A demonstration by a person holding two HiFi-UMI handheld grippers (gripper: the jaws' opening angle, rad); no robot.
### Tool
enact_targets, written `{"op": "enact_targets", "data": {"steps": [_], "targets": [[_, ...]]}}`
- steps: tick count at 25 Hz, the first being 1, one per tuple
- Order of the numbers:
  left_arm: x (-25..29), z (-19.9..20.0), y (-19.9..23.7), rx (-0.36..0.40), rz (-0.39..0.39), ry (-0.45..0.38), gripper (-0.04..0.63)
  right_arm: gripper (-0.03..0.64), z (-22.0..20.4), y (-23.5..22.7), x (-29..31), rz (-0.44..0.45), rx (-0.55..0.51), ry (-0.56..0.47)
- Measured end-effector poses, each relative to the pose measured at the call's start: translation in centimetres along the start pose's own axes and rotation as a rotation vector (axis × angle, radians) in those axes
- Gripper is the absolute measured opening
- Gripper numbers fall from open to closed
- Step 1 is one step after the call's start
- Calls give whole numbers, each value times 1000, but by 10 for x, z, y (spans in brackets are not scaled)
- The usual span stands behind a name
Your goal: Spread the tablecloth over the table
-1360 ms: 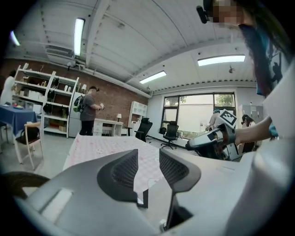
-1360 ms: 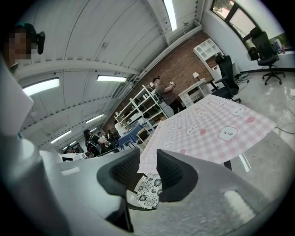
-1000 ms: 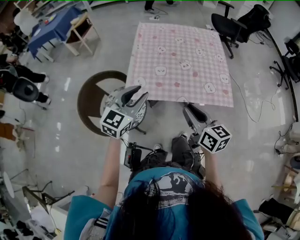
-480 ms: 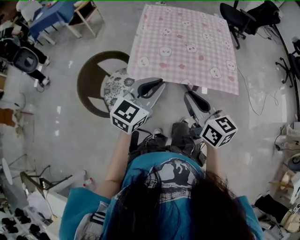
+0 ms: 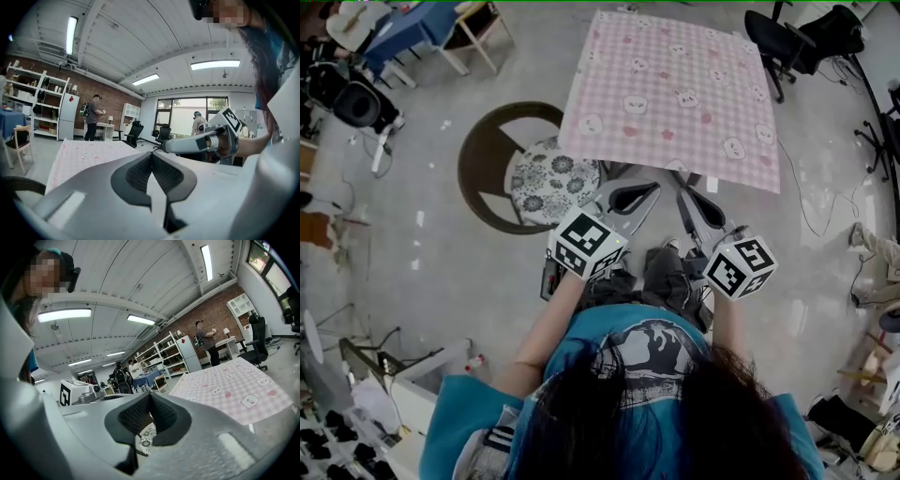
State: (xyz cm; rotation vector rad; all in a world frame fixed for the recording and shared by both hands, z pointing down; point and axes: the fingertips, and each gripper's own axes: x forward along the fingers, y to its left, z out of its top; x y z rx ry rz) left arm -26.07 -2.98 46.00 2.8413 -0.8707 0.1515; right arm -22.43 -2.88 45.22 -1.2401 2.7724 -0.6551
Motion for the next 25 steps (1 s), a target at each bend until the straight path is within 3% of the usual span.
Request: {"op": "enact_targets", "data": {"steps": [25], "targets": [[13,-18,-13,-11,-37,55,14,2,-21,-6,-14,-17,4,38]]}}
